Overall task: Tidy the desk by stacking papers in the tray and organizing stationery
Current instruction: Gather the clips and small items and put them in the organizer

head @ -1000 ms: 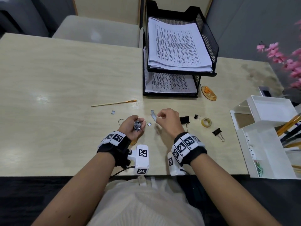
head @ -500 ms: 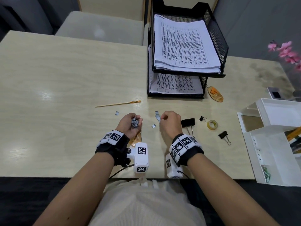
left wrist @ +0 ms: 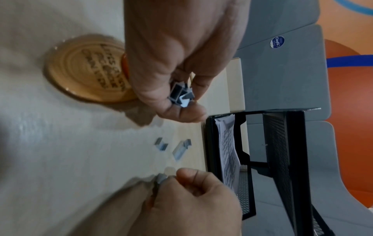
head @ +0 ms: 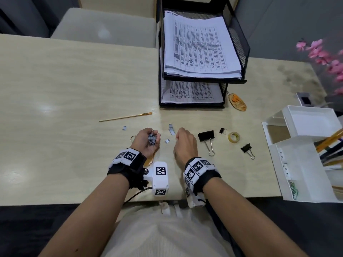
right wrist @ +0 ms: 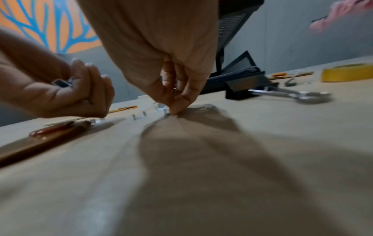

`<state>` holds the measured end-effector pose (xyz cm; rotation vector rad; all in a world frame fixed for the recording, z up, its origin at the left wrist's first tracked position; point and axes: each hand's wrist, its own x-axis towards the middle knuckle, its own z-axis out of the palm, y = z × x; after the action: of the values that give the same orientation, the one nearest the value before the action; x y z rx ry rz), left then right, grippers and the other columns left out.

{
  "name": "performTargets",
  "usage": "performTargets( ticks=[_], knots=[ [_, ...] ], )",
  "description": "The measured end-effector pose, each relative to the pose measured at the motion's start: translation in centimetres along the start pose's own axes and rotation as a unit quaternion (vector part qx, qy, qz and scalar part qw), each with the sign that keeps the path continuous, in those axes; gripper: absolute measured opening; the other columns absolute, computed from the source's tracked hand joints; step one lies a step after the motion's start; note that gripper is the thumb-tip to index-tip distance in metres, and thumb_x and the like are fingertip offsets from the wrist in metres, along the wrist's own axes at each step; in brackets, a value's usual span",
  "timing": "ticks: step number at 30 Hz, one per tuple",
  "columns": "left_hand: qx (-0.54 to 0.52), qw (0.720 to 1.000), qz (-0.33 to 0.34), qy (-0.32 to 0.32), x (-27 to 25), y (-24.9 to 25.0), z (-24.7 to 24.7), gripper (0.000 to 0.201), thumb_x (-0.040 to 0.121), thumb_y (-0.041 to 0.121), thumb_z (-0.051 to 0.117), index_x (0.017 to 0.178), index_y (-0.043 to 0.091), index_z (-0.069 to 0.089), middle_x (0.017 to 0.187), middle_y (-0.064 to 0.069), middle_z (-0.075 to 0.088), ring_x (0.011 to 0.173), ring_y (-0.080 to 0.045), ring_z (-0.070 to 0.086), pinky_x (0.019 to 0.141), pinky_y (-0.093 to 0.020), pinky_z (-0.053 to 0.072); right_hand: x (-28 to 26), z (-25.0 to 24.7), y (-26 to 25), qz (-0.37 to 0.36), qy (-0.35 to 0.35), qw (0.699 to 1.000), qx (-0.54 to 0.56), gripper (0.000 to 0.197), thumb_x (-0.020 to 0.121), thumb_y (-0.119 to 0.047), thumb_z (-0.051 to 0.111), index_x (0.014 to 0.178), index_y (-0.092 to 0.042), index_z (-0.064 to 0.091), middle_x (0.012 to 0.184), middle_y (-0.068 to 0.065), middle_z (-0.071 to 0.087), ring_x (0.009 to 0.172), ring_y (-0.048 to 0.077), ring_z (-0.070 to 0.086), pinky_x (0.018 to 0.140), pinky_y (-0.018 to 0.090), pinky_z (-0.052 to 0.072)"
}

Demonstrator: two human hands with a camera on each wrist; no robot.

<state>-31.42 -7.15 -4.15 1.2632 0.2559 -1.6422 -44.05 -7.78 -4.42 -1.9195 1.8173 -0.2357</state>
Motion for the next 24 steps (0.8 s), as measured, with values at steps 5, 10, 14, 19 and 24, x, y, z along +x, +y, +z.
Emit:
performTargets(
  ticks=[5,10,14,19,24],
  knots=[
    [0.002,1.000,-0.011,-0.009,-0.4,-2.0,2.3,0.032,0.096,0.015,0.037,0.065,0.010,0.042,0.045,0.001,0.048,0.030,-0.009,0.047,0.035,-0.010,0.040,-1.3,-2.2,3.0,0.041,0.022,0.995,0.083,0.020,0.084,0.011,0.041,0.087,-0.004,0.055,0.100,0.020,0.062,0.091,0.030,0.055,0.067,0.031,0.037],
    [0.085,0.994,-0.020,-0.068,-1.4,-5.8,7.0,0.035,0.098,0.015,0.031,0.064,0.009,0.039,0.032,0.001,0.045,0.026,-0.008,0.044,0.035,-0.008,0.036,-2.5,-6.6,7.5,0.105,0.114,0.969,0.192,0.016,0.082,0.008,0.049,0.085,-0.005,0.060,0.093,0.015,0.065,0.085,0.026,0.059,0.076,0.032,0.049],
    [0.159,0.978,-0.068,-0.119,-1.7,-11.1,12.6,0.033,0.098,0.016,0.033,0.067,0.008,0.042,0.046,-0.004,0.049,0.042,-0.012,0.050,0.039,-0.011,0.044,-4.4,-12.2,14.3,0.155,0.205,0.945,0.201,0.012,0.079,0.006,0.058,0.087,0.000,0.063,0.085,0.011,0.065,0.078,0.017,0.055,0.074,0.023,0.043],
    [0.237,0.945,-0.126,-0.185,-2.7,-18.5,20.1,0.031,0.097,0.016,0.034,0.069,0.008,0.043,0.058,-0.004,0.041,0.056,-0.012,0.042,0.049,-0.018,0.044,-6.4,-17.0,22.9,0.241,0.257,0.923,0.157,0.012,0.079,0.006,0.058,0.087,0.000,0.063,0.088,0.014,0.067,0.082,0.025,0.058,0.067,0.016,0.033],
    [0.294,0.927,-0.109,-0.207,-3.7,-24.0,25.3,0.028,0.099,0.016,0.033,0.072,0.011,0.037,0.064,-0.002,0.031,0.055,-0.013,0.032,0.057,-0.022,0.030,-6.9,-18.5,26.8,0.281,0.226,0.922,0.142,0.012,0.082,0.005,0.055,0.089,0.000,0.062,0.094,0.015,0.064,0.086,0.021,0.050,0.077,0.026,0.041]
  ],
)
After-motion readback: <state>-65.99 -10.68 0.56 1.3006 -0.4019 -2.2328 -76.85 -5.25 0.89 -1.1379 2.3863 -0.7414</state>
